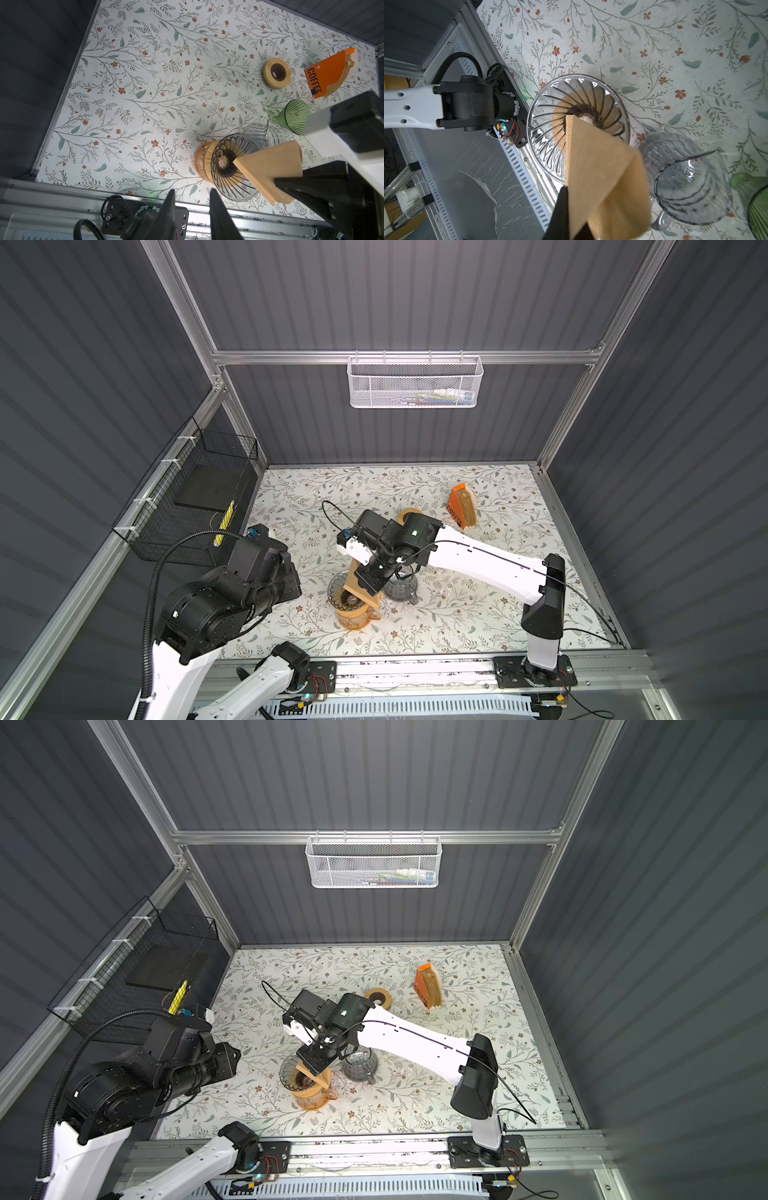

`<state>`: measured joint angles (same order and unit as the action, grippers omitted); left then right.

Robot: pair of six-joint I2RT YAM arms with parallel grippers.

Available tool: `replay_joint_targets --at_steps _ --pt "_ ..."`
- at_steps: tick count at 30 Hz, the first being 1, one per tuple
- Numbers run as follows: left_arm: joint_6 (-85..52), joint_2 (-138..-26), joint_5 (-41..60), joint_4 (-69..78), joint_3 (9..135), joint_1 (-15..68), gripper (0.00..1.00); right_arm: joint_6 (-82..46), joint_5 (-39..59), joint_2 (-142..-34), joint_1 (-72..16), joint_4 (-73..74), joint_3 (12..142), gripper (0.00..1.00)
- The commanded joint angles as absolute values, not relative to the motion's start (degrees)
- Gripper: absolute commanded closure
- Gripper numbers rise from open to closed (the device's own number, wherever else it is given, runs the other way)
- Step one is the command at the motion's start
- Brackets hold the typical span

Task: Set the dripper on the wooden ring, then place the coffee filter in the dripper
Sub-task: 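Carry the brown filter over the clear glass dripper with the right gripper, then lower the filter into the dripper with the right gripper while the left gripper approaches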

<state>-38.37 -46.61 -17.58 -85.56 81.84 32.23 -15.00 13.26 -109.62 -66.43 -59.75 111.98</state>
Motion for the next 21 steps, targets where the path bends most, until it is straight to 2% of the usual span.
replay_joint_targets --at_steps 1,9,21 --pt "-36.74 -46.36 -17.53 -83.67 79.66 32.36 0.7 -15.14 14.63 -111.4 -66.79 -59.86 113.64 0.92" --pt "-35.43 -47.34 -16.22 -81.21 77.97 32.43 0.7 -14.59 14.08 -113.73 -66.76 -60.56 115.99 0.77" --pt "-32.97 -47.57 -9.73 -77.61 74.89 32.36 0.7 -15.51 10.58 -110.38 -66.68 -60.79 117.16 0.66"
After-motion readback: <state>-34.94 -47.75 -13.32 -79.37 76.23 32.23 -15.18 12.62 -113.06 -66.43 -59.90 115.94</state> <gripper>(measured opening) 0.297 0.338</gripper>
